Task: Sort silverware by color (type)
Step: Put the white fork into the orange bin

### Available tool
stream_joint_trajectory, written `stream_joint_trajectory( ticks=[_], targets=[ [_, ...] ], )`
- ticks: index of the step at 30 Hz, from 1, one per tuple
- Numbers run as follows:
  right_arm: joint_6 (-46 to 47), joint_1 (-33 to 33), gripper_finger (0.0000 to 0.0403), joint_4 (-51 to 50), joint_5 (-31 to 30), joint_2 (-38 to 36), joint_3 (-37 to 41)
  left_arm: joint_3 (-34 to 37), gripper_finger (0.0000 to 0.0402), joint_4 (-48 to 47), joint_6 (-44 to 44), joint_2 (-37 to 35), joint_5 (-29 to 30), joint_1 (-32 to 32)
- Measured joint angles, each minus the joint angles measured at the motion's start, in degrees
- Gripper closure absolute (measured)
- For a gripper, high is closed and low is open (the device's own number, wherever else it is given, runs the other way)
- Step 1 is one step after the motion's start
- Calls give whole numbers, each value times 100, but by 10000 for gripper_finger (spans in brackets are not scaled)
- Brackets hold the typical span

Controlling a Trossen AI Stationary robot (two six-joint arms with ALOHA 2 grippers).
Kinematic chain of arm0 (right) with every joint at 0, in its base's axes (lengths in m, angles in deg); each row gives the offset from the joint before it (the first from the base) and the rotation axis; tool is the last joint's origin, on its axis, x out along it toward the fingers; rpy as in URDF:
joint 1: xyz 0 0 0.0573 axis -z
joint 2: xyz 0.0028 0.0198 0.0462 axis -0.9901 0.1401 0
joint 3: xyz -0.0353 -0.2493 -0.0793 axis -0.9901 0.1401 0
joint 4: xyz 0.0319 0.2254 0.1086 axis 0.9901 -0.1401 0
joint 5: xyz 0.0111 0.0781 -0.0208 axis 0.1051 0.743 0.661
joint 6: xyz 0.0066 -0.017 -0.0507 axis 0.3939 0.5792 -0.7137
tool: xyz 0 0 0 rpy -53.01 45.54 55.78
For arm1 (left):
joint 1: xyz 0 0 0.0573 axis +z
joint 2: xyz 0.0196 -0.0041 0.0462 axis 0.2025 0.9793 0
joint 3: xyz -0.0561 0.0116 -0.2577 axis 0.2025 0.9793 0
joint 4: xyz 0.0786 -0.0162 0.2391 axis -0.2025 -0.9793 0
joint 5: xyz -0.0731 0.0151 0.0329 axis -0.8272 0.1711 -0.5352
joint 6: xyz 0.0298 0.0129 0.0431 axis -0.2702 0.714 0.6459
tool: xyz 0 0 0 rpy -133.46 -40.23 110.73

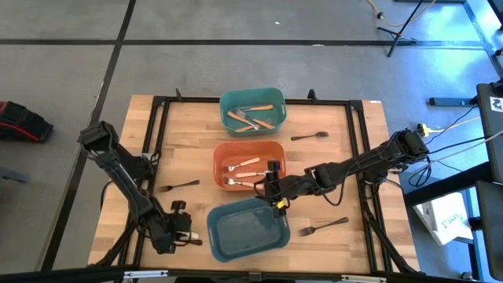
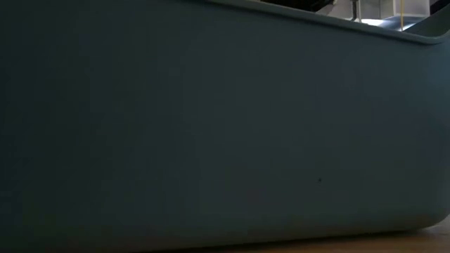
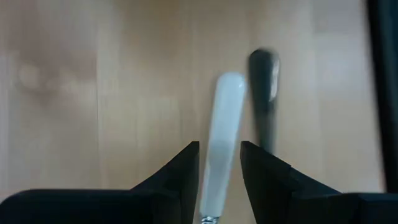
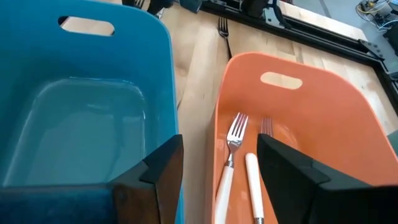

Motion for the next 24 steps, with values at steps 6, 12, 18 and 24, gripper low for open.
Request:
stream_joint_trajectory(
  ticks=[6, 12, 18, 24],
  targets=[
    [-8, 0, 213, 0, 0, 0, 0, -29, 290, 25, -277, 407, -132, -5],
    [-63, 0, 213, 3, 0, 0, 0, -26, 291, 13, -328, 448, -116, -33],
    [-64, 0, 213, 4, 0, 2, 0, -15, 314, 1, -251, 454, -29, -33],
    [-66, 0, 213, 4, 2, 2, 0, -15, 340, -116, -113, 461, 6, -15]
  ],
)
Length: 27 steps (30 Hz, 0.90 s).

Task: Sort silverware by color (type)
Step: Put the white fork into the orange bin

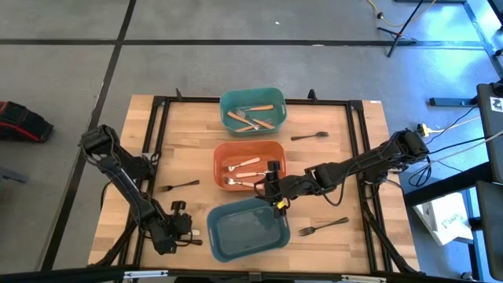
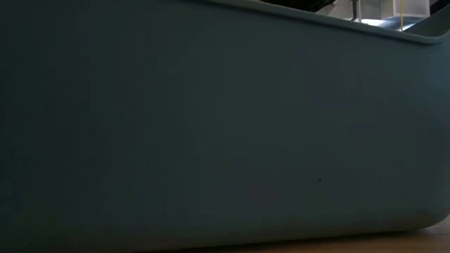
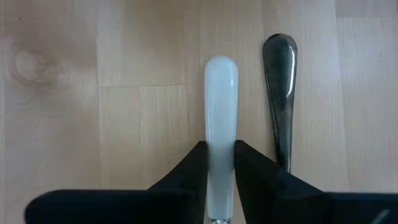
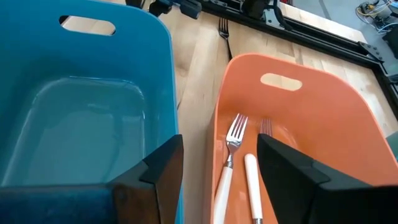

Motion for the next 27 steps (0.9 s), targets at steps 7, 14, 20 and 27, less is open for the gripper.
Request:
stream_joint_trajectory(
  ticks=[7, 14, 20, 27],
  targets=[
    [0, 0, 213, 0, 0, 2, 0, 15, 347, 10, 152, -91, 109, 26],
    [0, 0, 213, 0, 2, 5, 0, 39, 349, -188, 194, -488, 477, 43],
    [0, 0, 213, 2, 3, 7, -1, 37, 350, -502, 236, -985, 696, 50],
    [54, 0, 213, -30, 39, 4, -2, 26, 349, -599, 307, -1597, 774, 148]
  ],
)
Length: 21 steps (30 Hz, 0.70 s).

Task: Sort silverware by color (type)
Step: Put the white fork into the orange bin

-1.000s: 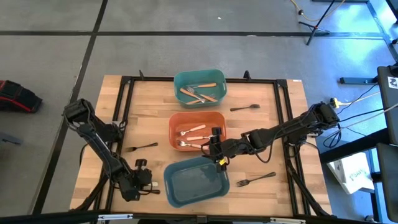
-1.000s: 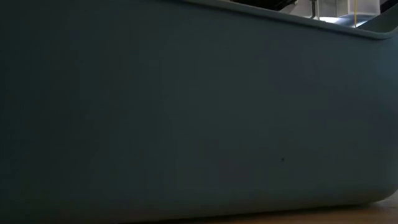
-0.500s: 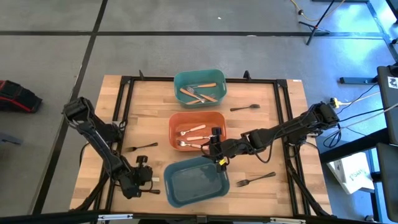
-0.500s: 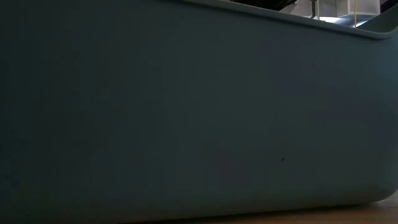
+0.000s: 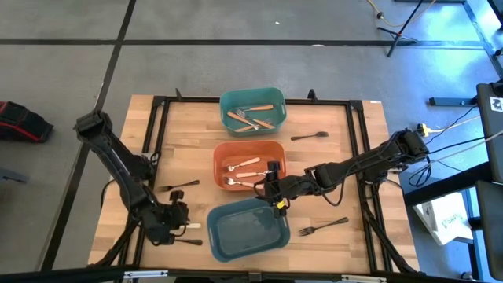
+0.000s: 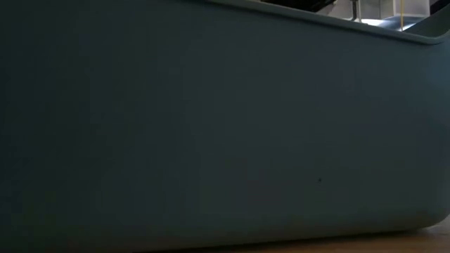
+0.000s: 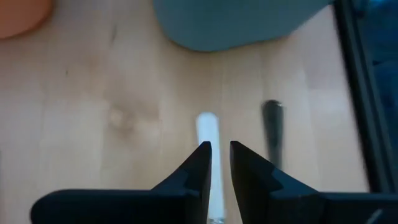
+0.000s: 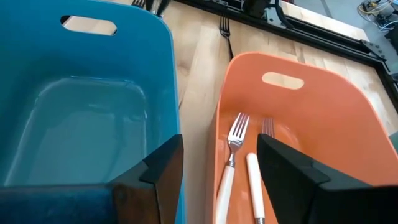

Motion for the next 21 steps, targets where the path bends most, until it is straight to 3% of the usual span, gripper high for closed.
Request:
stream_joint_trajectory(
  ticks=[8, 18, 21],
  targets=[
    [128, 0, 213, -119, 7, 2, 0, -2, 343, 5, -173, 164, -184, 8],
    [141, 0, 213, -111, -17, 0, 0, -4, 291, 14, -768, 463, -1059, 16],
    [141, 0, 213, -107, -45, 1, 0, -4, 286, 11, -743, 465, -981, 12]
  ],
)
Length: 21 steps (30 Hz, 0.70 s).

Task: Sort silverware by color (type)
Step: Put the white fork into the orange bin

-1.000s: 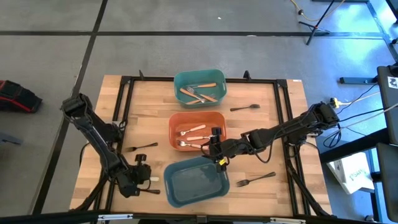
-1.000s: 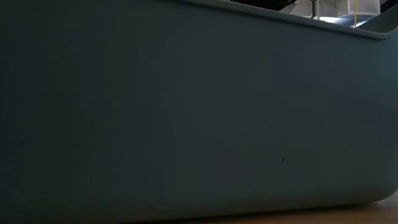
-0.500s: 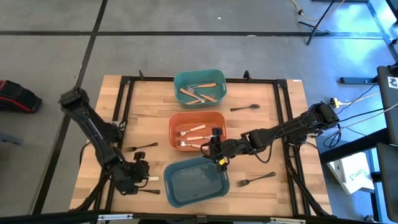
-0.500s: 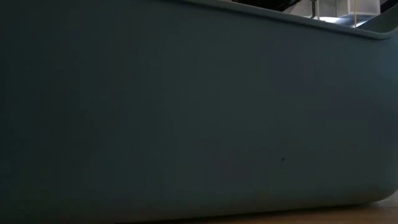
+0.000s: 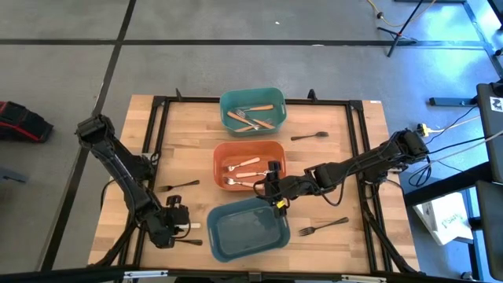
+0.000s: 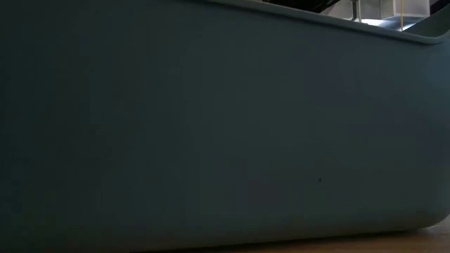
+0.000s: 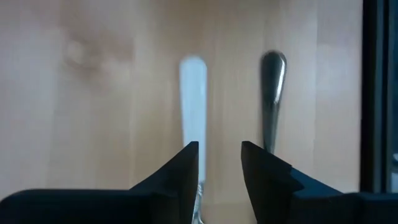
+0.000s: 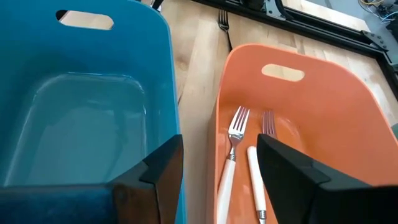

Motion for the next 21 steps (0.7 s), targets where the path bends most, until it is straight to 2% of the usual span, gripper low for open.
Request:
stream_joint_trajectory(
  ticks=[5, 17, 21],
  targets=[
    [1, 0, 213, -4, -2, -1, 0, 0, 285, -26, 15, 57, 86, -7],
    [2, 0, 213, 3, -9, -1, 0, -39, 286, -207, 27, 931, -221, -14],
    [0, 0, 213, 10, -13, 0, 0, -33, 309, -211, 26, 922, -276, 55]
  ],
)
